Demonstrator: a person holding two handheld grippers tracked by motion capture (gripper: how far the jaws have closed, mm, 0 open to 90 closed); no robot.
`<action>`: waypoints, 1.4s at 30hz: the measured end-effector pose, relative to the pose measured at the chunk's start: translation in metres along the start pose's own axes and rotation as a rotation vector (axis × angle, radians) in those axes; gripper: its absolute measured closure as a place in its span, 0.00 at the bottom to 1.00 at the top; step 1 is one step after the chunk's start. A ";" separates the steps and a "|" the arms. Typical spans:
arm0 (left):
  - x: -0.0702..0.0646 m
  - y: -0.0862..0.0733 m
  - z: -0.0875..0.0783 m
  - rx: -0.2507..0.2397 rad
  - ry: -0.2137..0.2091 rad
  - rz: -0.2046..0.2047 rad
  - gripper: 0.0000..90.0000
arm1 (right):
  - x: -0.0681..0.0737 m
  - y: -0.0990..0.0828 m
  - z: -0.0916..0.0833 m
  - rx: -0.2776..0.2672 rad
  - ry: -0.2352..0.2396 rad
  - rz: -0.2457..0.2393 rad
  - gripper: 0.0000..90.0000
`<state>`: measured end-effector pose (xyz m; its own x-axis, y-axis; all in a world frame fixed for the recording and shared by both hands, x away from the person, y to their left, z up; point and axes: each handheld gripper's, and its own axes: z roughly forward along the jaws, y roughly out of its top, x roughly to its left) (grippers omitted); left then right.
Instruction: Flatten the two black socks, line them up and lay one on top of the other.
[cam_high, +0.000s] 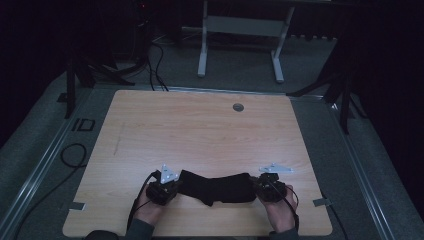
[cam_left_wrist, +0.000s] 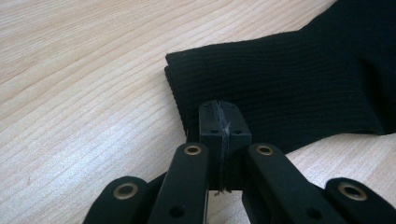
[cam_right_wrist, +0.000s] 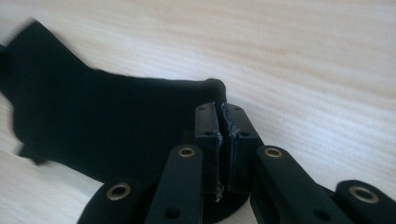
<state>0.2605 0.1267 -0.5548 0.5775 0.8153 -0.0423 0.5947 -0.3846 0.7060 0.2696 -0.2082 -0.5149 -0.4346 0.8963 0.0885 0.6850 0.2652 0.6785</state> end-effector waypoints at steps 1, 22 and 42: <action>0.000 0.000 0.000 -0.001 0.000 0.000 1.00 | -0.001 -0.003 0.004 0.013 -0.005 0.001 0.94; 0.002 0.004 0.003 -0.005 0.008 0.002 0.99 | -0.016 -0.006 0.043 0.041 -0.030 -0.017 0.88; 0.016 0.026 0.023 -0.056 0.024 -0.018 0.74 | -0.034 0.018 0.061 0.032 0.004 0.037 0.72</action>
<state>0.2982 0.1195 -0.5537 0.5531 0.8322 -0.0394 0.5723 -0.3452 0.7438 0.3323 -0.2126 -0.5503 -0.4106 0.9044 0.1164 0.7194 0.2429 0.6507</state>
